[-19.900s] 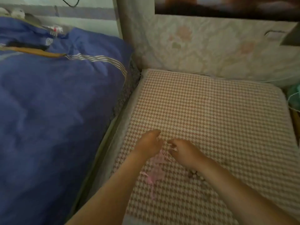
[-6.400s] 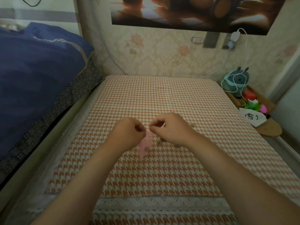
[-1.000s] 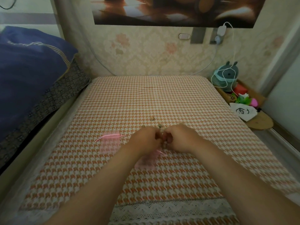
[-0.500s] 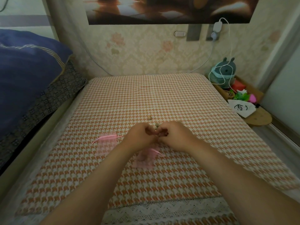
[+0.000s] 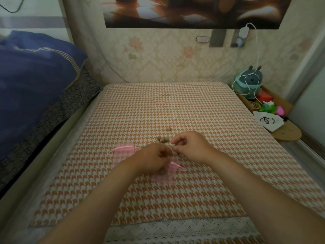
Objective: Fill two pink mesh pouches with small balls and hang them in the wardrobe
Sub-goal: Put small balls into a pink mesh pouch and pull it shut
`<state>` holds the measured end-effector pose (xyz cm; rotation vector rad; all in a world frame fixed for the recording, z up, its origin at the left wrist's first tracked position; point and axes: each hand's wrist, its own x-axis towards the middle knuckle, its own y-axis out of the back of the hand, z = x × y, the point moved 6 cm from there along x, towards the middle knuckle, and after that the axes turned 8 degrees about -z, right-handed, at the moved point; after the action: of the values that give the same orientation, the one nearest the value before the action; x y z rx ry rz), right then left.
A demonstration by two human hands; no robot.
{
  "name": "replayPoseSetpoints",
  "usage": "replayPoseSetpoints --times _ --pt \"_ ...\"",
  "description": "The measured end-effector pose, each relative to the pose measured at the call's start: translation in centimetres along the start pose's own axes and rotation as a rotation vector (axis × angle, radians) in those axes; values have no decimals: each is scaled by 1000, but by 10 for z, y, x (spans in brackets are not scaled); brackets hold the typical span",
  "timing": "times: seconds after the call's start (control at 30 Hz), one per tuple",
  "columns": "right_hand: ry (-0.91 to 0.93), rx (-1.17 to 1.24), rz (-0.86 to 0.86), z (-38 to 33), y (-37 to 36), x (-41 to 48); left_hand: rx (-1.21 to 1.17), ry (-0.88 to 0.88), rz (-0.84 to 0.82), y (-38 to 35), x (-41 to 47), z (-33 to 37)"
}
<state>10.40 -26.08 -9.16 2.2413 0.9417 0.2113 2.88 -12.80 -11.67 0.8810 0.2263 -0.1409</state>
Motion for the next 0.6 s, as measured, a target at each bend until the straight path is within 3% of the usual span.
replayPoseSetpoints --times 0.27,0.47,0.6 --pt "11 124 -73 -15 -1 -12 -17 -57 4 19 -13 5" --pt "88 215 -52 -31 3 -15 -68 -167 176 39 -30 15" --pt "155 93 -70 -38 1 -17 -40 -110 170 41 -39 16"
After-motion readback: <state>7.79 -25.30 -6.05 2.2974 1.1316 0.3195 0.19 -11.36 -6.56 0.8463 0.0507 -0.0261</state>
